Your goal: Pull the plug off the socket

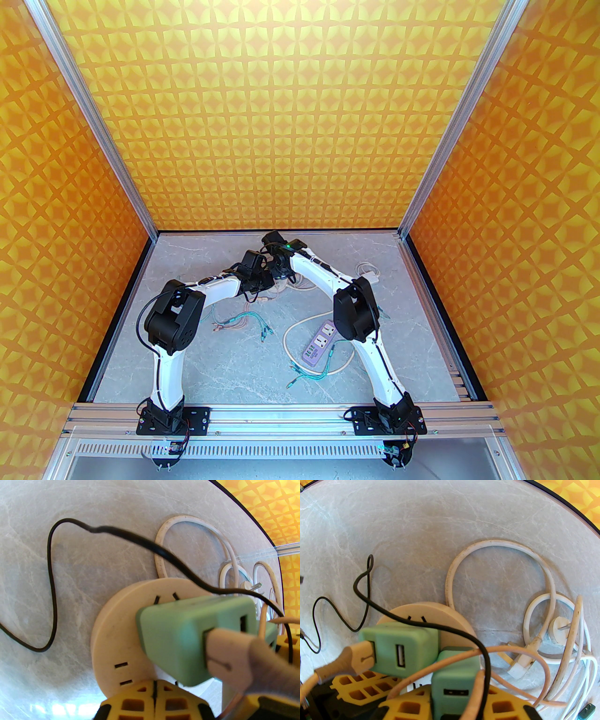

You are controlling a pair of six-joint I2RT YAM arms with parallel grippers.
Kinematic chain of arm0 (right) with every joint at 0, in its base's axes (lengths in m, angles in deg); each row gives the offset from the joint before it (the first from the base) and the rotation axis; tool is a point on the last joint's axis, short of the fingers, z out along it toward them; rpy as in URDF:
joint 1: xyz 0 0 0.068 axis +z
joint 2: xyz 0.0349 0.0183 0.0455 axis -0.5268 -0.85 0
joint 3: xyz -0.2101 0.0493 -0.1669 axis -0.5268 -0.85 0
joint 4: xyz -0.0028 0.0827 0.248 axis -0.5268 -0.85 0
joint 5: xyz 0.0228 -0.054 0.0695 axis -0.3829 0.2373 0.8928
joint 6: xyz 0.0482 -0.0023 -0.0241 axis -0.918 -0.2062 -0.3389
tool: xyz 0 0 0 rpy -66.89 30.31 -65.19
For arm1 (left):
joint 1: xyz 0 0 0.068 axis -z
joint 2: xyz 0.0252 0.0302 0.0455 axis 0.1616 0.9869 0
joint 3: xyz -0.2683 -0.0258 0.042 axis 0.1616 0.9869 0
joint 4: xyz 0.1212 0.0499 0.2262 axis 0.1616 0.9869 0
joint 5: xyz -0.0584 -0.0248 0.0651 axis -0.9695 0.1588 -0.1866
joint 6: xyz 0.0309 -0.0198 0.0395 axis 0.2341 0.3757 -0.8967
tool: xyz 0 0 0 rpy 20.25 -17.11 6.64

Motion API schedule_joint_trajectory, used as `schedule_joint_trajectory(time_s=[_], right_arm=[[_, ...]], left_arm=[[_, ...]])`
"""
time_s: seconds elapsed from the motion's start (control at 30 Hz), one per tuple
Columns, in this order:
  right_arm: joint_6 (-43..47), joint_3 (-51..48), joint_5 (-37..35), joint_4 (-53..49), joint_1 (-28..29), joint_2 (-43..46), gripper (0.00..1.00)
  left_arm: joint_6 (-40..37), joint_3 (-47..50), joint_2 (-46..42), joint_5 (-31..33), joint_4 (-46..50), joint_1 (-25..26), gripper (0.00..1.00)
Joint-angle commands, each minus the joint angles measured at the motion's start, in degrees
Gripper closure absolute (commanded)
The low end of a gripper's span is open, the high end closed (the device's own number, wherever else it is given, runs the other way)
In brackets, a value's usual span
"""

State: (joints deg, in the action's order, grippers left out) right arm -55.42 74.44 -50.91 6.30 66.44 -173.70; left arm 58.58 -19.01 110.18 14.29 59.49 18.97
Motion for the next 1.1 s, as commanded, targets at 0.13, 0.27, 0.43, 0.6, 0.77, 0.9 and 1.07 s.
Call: schedule_joint_trajectory(time_s=[0.13,0.27,0.43,0.6,0.77,0.9,1.07], right_arm=[[0.9,1.8,9.1,-0.6,4.4,2.7,0.76],[0.4,7.1,9.1,-2.9,8.9,-1.7,0.76],[1.3,7.9,7.8,-3.5,9.6,-2.2,0.76],[1.3,0.7,7.3,-0.9,4.3,2.1,0.77],[-0.3,-2.1,10.6,1.7,4.1,3.3,0.75],[-1.7,-2.5,12.3,3.4,4.7,3.3,0.72],[-3.5,-0.8,13.2,4.6,6.5,3.4,0.73]], left_arm=[[-0.8,2.8,9.0,-0.2,11.7,2.1,1.00],[-0.9,2.6,9.0,-0.2,12.1,2.2,1.00],[-0.9,3.0,8.9,-0.2,12.0,2.2,1.00],[-0.8,3.1,9.0,-0.2,11.7,2.4,1.00],[-0.6,2.5,8.7,-0.3,11.7,2.4,1.00],[-0.9,2.8,7.6,-0.2,12.3,2.4,1.00],[-0.7,2.5,8.4,-0.3,12.0,2.4,1.00]])
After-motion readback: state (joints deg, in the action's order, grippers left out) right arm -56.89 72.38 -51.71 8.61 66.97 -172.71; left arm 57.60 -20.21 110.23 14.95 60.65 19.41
